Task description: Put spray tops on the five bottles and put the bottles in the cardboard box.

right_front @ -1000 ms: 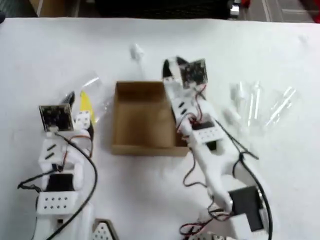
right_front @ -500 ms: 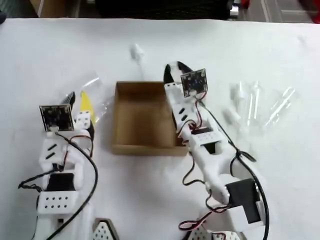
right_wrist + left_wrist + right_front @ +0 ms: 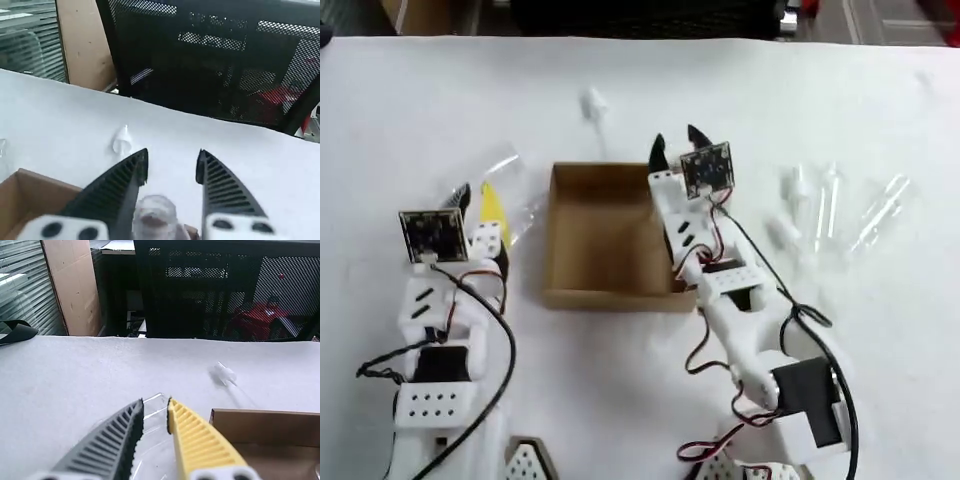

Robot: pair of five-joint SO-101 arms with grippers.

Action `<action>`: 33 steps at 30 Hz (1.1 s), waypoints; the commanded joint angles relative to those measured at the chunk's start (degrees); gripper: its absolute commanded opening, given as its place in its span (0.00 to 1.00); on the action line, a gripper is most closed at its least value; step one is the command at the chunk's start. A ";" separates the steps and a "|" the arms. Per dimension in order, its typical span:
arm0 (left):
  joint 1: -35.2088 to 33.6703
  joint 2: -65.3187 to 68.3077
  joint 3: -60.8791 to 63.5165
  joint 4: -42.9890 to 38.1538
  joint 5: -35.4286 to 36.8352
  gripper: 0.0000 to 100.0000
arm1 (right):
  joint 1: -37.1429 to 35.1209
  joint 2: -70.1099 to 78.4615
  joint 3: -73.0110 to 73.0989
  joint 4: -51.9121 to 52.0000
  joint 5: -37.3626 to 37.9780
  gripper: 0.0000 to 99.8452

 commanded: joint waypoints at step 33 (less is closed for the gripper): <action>0.04 0.22 -0.53 -1.76 -0.53 0.09 | -4.18 -39.08 2.29 61.67 0.88 0.02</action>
